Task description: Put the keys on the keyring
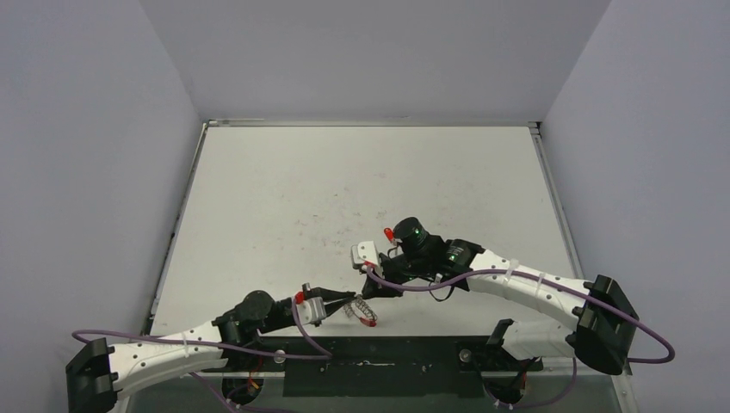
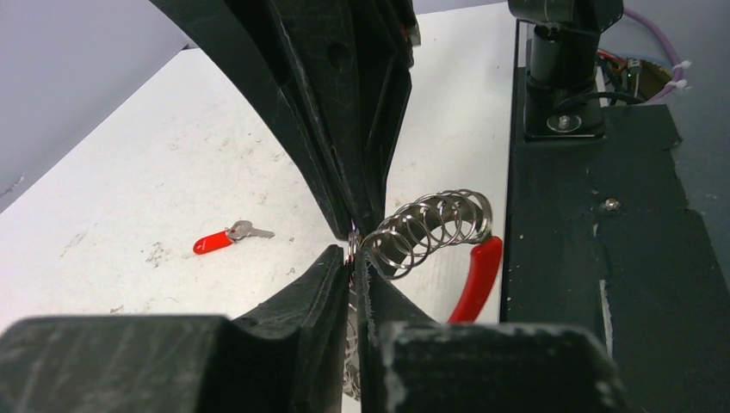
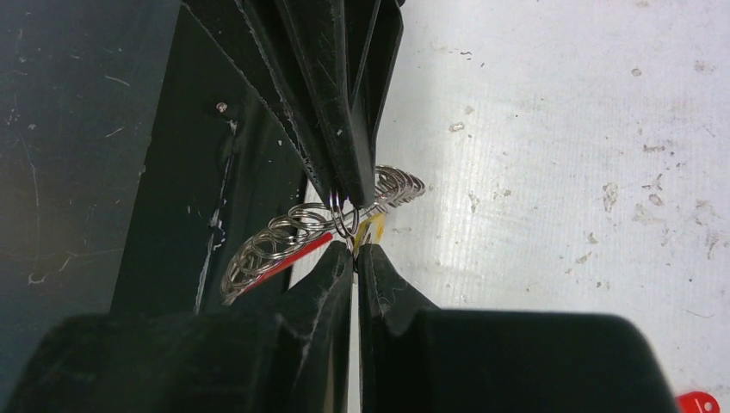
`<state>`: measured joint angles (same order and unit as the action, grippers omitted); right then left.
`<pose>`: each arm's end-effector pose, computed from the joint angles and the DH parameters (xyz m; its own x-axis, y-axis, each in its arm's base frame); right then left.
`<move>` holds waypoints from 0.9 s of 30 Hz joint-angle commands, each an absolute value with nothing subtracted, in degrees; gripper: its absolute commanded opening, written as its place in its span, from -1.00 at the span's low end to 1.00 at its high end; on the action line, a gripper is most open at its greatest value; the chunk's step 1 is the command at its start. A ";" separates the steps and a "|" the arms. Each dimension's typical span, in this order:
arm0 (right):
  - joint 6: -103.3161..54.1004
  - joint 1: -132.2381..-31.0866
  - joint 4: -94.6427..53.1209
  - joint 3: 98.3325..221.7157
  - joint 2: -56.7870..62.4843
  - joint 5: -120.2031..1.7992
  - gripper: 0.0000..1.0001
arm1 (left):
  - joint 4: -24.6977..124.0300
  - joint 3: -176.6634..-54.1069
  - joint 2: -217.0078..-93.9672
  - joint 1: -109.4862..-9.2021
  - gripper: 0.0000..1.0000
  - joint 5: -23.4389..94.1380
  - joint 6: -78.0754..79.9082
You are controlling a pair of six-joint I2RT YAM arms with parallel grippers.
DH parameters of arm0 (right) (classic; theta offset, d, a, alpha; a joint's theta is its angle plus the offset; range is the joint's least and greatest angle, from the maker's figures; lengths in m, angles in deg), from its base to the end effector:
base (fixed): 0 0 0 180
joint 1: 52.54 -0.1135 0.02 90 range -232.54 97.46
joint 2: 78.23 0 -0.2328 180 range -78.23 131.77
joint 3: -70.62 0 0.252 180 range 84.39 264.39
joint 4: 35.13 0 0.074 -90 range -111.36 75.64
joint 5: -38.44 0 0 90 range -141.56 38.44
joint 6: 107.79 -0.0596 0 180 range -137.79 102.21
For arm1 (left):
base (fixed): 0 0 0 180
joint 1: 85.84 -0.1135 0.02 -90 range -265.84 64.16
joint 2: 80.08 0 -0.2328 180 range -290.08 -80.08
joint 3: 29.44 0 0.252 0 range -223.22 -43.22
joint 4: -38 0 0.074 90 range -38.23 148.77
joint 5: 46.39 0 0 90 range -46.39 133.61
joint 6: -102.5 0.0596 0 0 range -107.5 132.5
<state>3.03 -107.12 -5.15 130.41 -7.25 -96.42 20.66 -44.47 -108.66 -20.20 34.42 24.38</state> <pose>0.1273 0.2516 0.2082 -0.0419 -0.4936 -0.8686 -0.9632 -0.2111 0.1665 0.0710 -0.1798 0.1746 0.2253 -0.0050 -0.9743 0.9387 0.2688 0.2157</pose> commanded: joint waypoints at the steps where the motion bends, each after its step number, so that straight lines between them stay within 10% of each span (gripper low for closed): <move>1: 5.96 -107.67 3.53 136.69 -7.05 -92.90 -1.00 | 24.76 -48.17 -106.57 -19.93 -0.81 36.97 25.07; 27: -0.95 -113.96 16.47 152.50 3.64 -82.13 -1.00 | 52.57 -64.12 -113.15 -19.93 -0.71 36.19 29.94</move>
<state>2.44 -113.44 17.17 149.03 2.72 -83.35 47.67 -59.18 -112.05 -20.15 37.35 29.49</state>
